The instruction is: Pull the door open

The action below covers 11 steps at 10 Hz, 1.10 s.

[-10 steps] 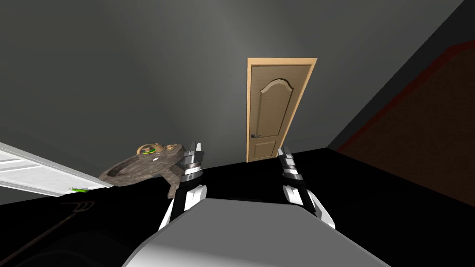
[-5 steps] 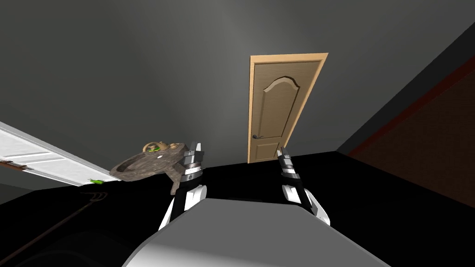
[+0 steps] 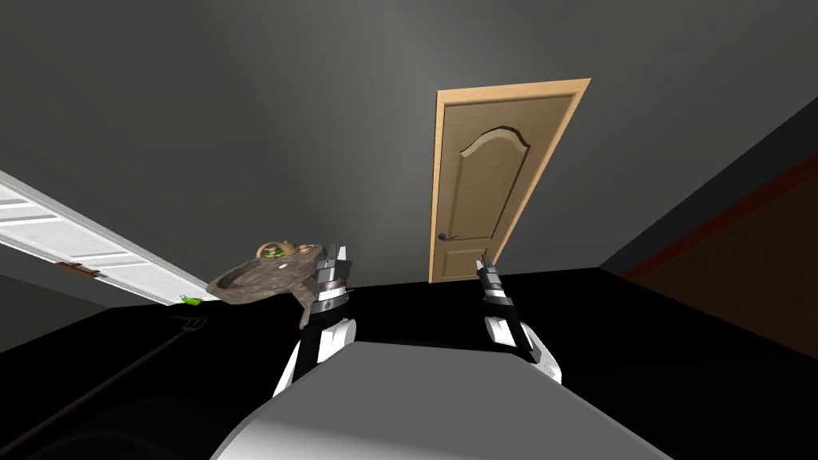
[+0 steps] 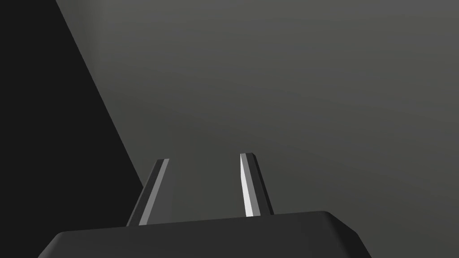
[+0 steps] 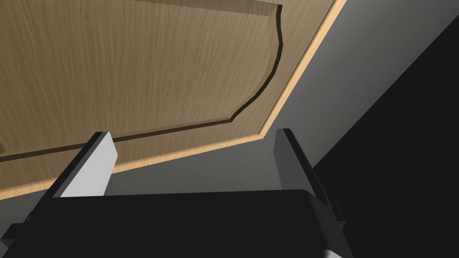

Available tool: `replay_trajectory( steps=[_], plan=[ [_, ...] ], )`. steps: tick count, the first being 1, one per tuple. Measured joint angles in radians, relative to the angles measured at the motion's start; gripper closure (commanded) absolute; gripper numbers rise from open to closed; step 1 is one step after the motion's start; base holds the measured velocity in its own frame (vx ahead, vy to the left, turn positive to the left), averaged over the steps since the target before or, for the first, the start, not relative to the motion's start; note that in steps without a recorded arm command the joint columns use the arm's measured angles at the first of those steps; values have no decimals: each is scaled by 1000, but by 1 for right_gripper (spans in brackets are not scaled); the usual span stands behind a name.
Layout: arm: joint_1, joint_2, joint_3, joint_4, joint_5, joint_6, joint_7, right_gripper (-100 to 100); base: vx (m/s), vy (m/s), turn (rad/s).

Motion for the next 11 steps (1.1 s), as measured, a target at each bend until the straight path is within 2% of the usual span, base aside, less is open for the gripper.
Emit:
replay_trajectory(
  steps=[2,7,10,11],
  plan=[
    [-35,-7,-5,65,-6,-3,0,-100,43,-36,99],
    [-81,-28,-16,185,-23,-7,-8,-100,41,-39,107],
    [-124,-40,-24,278,-33,-17,-10,-100,37,-35,89],
    [-131,-42,-25,298,-35,-17,-10,-100,30,-45,104]
  ],
)
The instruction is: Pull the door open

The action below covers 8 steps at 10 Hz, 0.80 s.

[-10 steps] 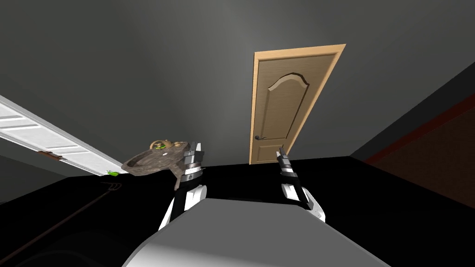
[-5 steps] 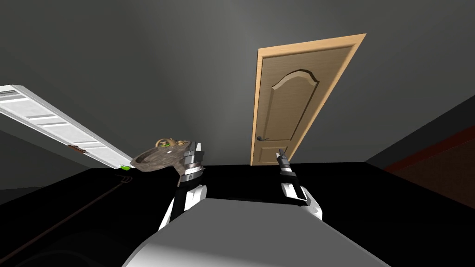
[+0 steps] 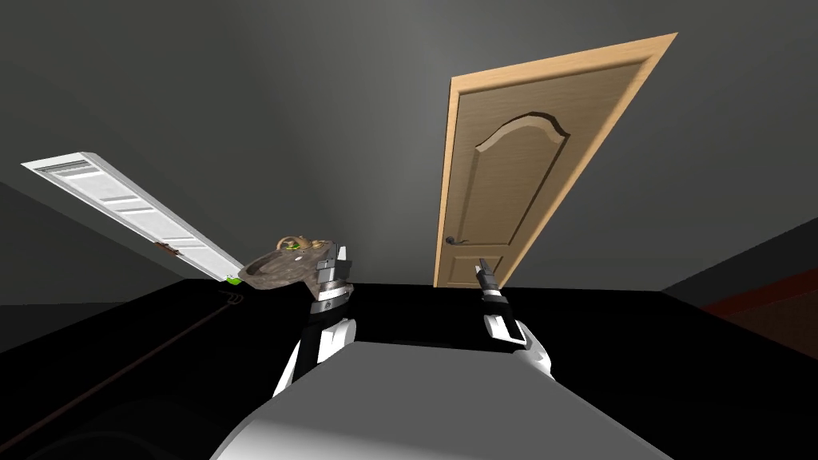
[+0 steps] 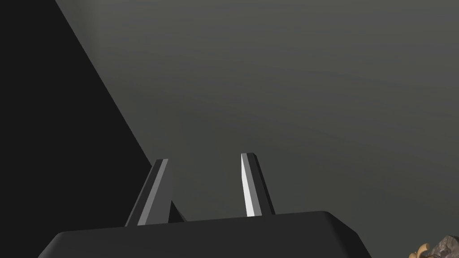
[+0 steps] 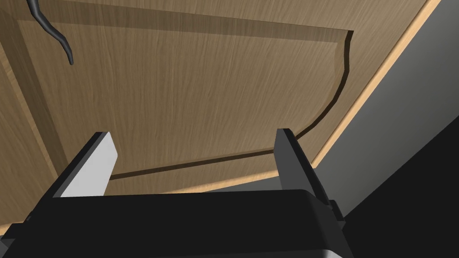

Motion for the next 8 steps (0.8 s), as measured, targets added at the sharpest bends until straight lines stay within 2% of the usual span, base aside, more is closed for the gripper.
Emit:
replay_trajectory(
  steps=[5,8],
  plan=[
    [-57,-23,-12,118,-18,0,-7,-100,39,-37,92],
    [-91,-29,-17,198,-25,-8,-7,-100,33,-41,102]
  ],
)
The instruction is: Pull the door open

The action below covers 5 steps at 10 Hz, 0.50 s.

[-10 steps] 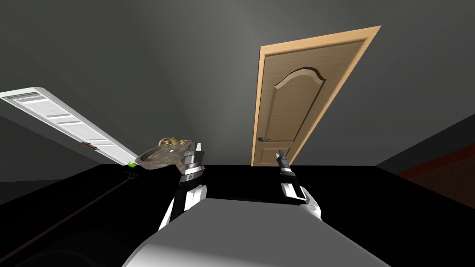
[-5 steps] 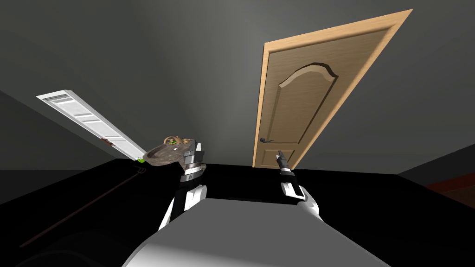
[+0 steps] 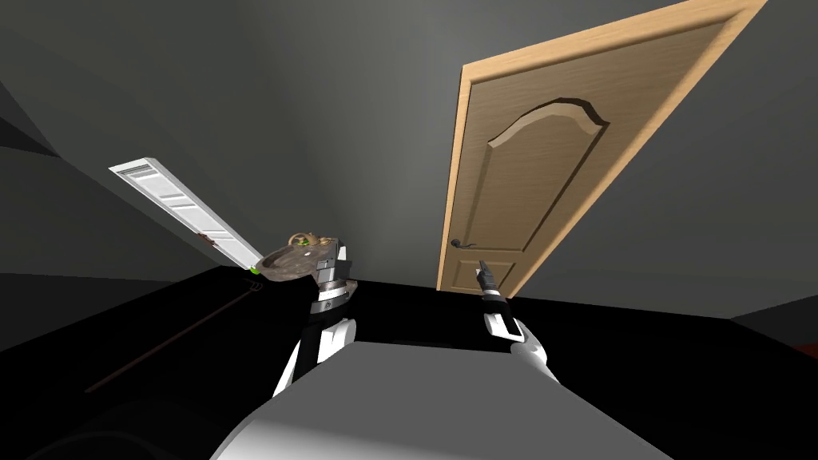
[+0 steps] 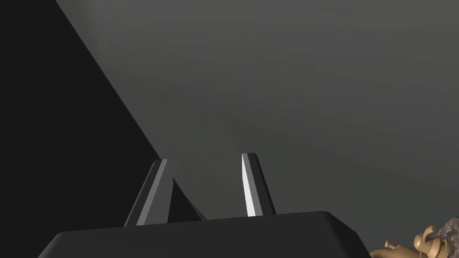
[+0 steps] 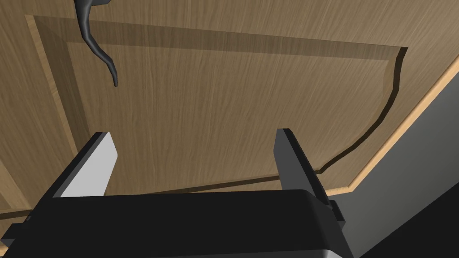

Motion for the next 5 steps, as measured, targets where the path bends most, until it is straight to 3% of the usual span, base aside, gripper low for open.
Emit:
replay_trajectory(
  steps=[5],
  plan=[
    [-55,-21,-11,124,-16,-3,-7,-100,31,-41,82]
  ],
)
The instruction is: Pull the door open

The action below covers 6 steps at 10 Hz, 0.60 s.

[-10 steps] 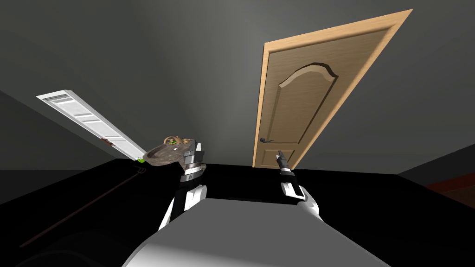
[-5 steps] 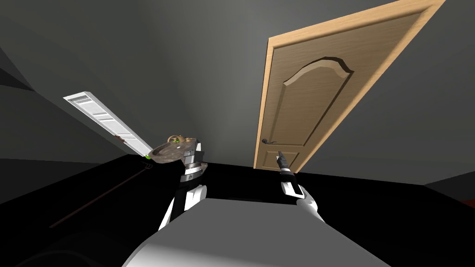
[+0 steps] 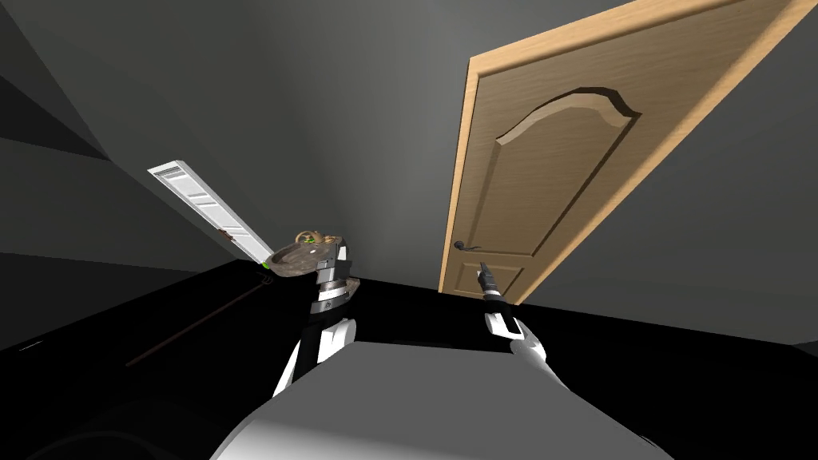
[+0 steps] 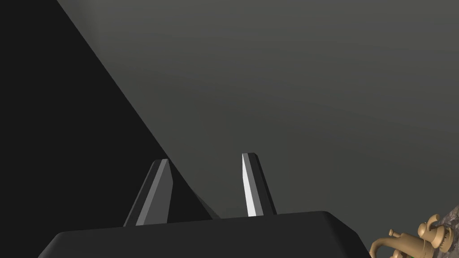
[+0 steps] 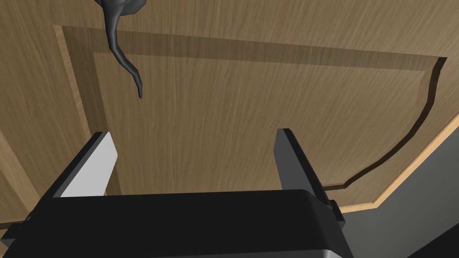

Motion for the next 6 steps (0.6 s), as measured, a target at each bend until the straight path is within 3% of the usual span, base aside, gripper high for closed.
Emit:
replay_trajectory(
  steps=[3,6],
  plan=[
    [-41,-14,-7,80,-11,-7,-4,-100,42,-48,110],
    [-61,-21,-12,133,-18,0,-6,-100,33,-42,78]
  ],
)
